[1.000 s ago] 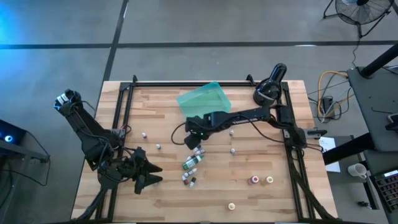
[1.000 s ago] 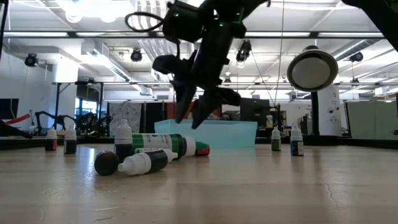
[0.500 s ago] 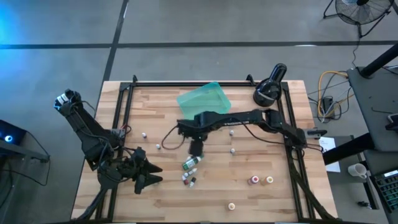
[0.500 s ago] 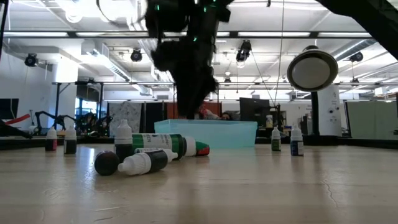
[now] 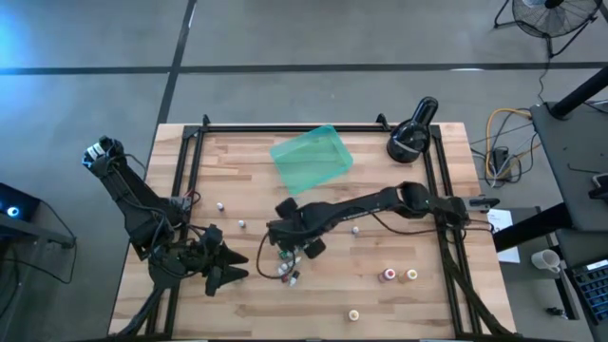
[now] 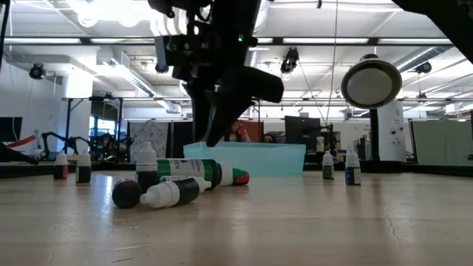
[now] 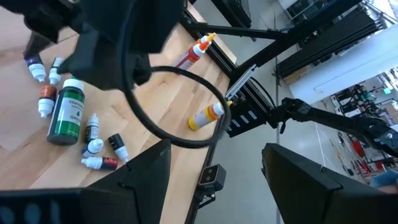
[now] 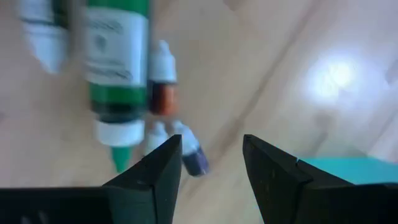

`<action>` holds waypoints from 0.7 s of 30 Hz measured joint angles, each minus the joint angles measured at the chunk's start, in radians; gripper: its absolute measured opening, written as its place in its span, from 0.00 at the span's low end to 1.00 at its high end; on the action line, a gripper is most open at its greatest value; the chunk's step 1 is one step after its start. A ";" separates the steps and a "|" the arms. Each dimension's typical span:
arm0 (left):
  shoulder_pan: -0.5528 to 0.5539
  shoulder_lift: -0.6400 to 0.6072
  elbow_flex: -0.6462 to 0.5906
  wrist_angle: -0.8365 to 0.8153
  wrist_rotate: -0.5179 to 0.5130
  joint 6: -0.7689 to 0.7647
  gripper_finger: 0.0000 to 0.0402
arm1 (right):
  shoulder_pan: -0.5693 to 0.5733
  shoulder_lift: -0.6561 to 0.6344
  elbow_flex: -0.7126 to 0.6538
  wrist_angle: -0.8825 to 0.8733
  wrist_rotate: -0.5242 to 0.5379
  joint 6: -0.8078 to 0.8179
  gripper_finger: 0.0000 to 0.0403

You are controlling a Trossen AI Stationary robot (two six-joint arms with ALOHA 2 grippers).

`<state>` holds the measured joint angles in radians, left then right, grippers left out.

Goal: Pick & Place food coloring
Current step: Adjust the yellow small food coloring bottle

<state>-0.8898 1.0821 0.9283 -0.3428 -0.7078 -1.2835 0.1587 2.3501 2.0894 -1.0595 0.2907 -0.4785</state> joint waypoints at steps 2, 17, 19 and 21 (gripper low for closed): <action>0.000 0.000 0.000 0.000 0.000 0.000 0.56 | -0.015 0.000 -0.005 0.002 0.002 -0.003 0.39; 0.000 0.000 0.000 -0.002 0.000 0.000 0.56 | -0.039 0.021 -0.048 0.000 -0.111 -0.307 0.34; 0.000 0.000 0.000 -0.003 0.000 0.000 0.56 | -0.042 0.036 -0.048 -0.003 -0.115 -0.303 0.34; 0.000 0.000 0.000 -0.001 0.000 0.000 0.56 | -0.045 0.044 -0.050 -0.004 -0.116 -0.310 0.34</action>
<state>-0.8898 1.0821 0.9283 -0.3441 -0.7078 -1.2831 0.1139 2.3937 2.0396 -1.0631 0.1745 -0.7888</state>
